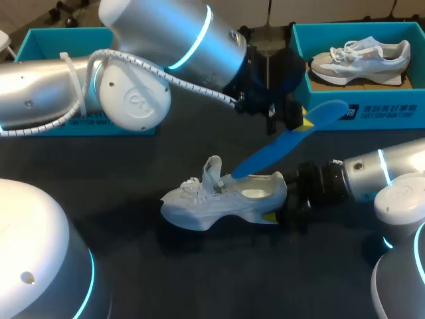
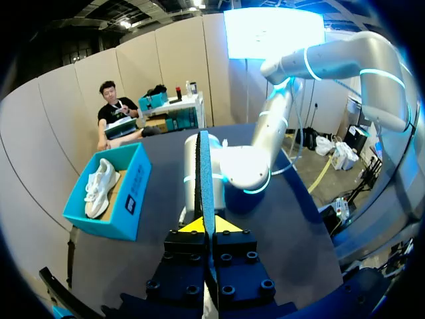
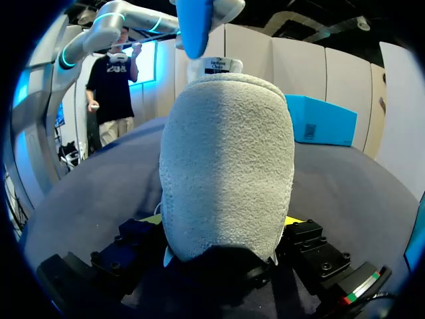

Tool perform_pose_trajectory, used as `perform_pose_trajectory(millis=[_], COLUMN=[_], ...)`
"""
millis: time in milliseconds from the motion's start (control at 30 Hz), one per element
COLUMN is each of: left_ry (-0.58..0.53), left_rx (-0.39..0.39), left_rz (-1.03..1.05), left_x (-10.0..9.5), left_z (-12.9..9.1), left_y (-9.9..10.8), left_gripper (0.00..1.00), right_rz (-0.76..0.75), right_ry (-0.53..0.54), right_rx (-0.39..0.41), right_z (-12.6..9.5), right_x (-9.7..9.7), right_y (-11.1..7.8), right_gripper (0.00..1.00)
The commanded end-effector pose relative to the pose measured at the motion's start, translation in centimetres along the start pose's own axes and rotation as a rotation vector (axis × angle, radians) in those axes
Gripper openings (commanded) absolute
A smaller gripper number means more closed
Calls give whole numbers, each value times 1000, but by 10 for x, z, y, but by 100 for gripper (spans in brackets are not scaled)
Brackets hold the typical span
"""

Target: Take the shoe out of the shoebox, open the shoe tongue, remove and reinsert the insole, then place the shoe into the shoebox

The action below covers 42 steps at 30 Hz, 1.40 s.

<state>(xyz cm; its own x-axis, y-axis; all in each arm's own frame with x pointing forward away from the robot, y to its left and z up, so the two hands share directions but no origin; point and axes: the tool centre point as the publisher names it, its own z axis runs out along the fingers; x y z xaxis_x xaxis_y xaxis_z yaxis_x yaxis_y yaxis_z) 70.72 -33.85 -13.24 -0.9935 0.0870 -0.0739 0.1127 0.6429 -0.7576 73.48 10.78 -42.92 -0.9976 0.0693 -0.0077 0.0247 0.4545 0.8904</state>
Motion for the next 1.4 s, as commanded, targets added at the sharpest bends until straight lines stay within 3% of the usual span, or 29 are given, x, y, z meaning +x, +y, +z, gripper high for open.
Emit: perform_pose_trajectory(millis=[33,433,567,900,1133,1400], left_ry=[7,34,104,246,267,267], left_rx=[38,250,351,516,599,599], left_rz=[6,-2,-13,-31,-74,-74], left_x=[-1,-9,-11,-14,-16,-16], left_z=[-10,-38,-45,-55,-62,-62], left_y=[-15,-63,-75,-95,-104,-104], left_gripper=[0,0,0,0,0,0], right_rz=[0,0,0,0,0,0], right_ry=[-1,-1,-1,-1,-1,-1], right_rx=[2,2,2,2,2,2], right_z=[5,5,5,5,5,5], right_x=[-3,-3,-3,-3,-3,-3], right_y=[-9,-9,-9,-9,-9,-9], right_gripper=[0,0,0,0,0,0])
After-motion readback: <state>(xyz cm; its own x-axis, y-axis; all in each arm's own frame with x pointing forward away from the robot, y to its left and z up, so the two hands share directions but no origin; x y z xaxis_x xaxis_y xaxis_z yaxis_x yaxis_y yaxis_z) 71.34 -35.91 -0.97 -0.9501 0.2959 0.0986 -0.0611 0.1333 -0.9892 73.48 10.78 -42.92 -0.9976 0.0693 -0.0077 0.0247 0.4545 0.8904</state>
